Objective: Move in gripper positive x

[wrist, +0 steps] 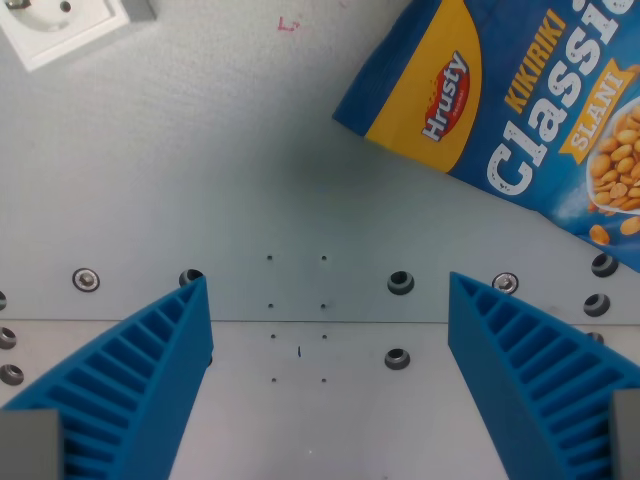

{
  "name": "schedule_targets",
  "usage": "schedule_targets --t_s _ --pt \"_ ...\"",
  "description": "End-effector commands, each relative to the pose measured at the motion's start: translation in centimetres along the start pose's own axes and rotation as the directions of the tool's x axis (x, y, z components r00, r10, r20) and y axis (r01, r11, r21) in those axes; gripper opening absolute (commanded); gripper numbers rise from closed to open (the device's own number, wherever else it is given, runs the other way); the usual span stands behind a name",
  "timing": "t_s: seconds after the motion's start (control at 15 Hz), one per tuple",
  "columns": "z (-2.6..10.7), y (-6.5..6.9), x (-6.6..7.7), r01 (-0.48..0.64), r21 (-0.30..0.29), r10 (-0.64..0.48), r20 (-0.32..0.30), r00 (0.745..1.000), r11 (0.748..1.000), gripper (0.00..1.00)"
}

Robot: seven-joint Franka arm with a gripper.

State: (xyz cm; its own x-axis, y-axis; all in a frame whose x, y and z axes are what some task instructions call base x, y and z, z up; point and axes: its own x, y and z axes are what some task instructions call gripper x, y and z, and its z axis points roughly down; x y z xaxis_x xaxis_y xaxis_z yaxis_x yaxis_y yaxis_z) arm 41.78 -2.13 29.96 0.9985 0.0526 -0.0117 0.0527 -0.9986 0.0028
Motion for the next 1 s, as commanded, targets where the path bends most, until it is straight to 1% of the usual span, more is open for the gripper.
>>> schedule_targets --t_s 0.07,1.0 --pt "-0.2 0.0 0.5 0.000 0.000 0.000 -0.005 1.000 1.000 1.00" --pt "-0.2 0.0 7.5 0.000 0.000 0.000 -0.005 1.000 1.000 1.00"
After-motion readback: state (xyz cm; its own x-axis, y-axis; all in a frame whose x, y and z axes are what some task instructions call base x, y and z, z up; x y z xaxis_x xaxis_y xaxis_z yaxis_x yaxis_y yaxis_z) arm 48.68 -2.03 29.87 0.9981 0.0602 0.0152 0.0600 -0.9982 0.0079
